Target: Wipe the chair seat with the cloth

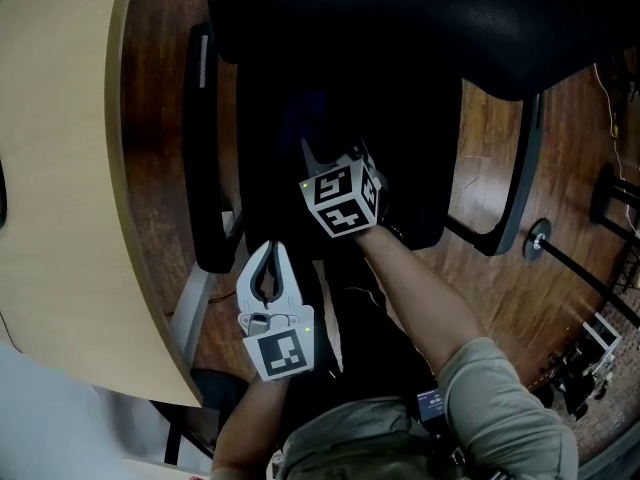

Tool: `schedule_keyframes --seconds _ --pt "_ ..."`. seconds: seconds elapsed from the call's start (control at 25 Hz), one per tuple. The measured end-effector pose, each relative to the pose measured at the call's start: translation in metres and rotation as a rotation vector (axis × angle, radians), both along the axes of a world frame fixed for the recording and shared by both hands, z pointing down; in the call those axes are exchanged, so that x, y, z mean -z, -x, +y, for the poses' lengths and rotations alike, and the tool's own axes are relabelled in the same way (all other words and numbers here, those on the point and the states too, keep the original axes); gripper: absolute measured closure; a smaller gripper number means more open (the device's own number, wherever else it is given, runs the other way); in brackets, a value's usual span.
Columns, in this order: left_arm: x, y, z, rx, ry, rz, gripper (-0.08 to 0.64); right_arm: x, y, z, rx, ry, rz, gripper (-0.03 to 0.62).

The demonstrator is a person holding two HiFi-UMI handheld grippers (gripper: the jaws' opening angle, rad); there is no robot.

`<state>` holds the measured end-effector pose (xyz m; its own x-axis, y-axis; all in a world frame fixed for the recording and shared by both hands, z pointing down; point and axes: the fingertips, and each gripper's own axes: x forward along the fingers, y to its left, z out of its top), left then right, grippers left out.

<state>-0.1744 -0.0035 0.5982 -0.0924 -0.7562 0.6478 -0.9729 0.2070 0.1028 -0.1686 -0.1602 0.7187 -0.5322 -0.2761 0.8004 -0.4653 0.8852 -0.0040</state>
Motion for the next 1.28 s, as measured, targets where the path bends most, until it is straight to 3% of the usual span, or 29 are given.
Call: schedule_keyframes --seconds 0.4,0.76,1.0,1.28 --pt "0.012 -0.090 -0.066 -0.227 -0.041 -0.006 0.555 0.017 -0.176 -0.077 -0.344 -0.044 0.063 0.495" --pt "0.020 -0.154 -0.096 -0.387 -0.063 -0.021 0.555 0.014 -0.306 -0.078 -0.645 -0.022 0.106 0.495" --pt "0.014 -0.176 -0.092 -0.416 -0.049 -0.032 0.555 -0.014 -0.332 -0.055 -0.715 0.069 0.091 0.495" --pt "0.025 -0.166 -0.090 -0.324 -0.045 -0.035 0.555 -0.013 -0.331 -0.048 -0.685 0.109 0.090 0.495"
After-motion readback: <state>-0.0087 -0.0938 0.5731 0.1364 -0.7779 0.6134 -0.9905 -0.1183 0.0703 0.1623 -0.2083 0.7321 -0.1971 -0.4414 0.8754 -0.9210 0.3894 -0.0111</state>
